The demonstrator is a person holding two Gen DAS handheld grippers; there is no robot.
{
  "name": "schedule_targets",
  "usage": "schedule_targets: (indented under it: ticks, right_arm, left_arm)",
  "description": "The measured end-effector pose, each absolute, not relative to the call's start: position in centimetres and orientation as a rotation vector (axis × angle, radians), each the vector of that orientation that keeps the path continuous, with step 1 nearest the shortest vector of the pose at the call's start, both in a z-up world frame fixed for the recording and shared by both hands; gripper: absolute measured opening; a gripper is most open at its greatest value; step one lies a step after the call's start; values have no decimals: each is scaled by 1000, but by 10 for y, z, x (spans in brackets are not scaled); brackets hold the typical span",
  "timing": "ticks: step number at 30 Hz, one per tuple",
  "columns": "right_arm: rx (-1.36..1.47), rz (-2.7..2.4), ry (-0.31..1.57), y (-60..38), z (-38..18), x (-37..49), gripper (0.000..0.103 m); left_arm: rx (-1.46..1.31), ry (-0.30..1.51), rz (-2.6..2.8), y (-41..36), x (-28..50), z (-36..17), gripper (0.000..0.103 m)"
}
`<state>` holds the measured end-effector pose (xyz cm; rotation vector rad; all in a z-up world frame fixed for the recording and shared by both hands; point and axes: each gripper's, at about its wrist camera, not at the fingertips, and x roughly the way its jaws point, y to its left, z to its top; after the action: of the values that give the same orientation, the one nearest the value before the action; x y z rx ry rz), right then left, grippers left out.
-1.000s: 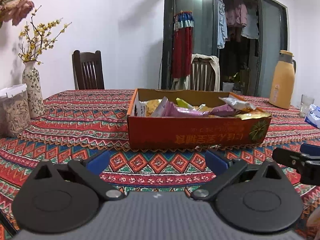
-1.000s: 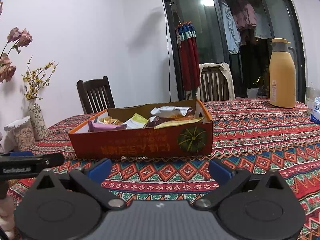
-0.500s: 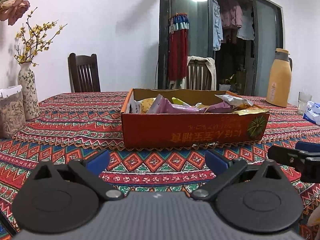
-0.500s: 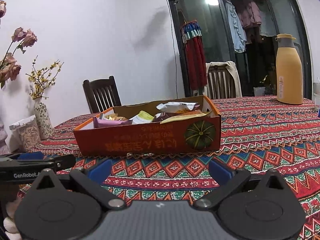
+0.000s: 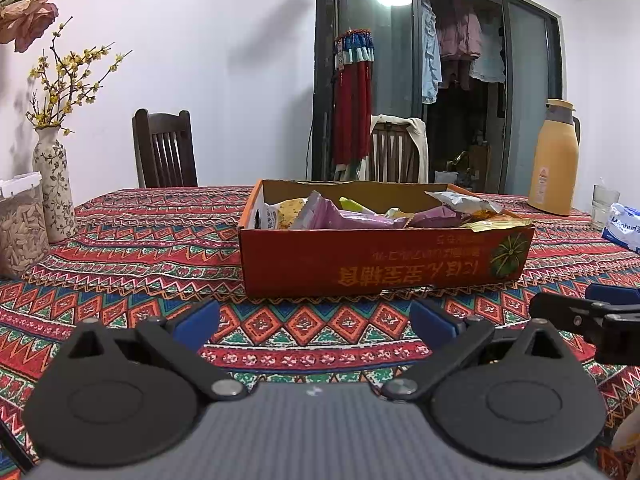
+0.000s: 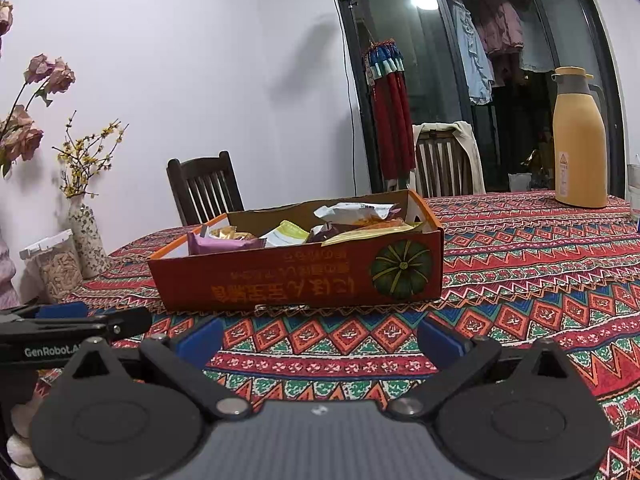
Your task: Organize snacks
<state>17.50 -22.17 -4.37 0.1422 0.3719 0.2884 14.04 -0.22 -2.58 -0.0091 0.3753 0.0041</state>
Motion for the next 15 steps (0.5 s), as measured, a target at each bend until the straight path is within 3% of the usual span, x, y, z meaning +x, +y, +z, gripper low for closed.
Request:
schedule_targets:
  ticks: [15]
  right_arm:
    - [142, 289, 372, -222, -44, 175, 103]
  left_arm:
    - [-4, 376, 1, -3, 140, -26, 103]
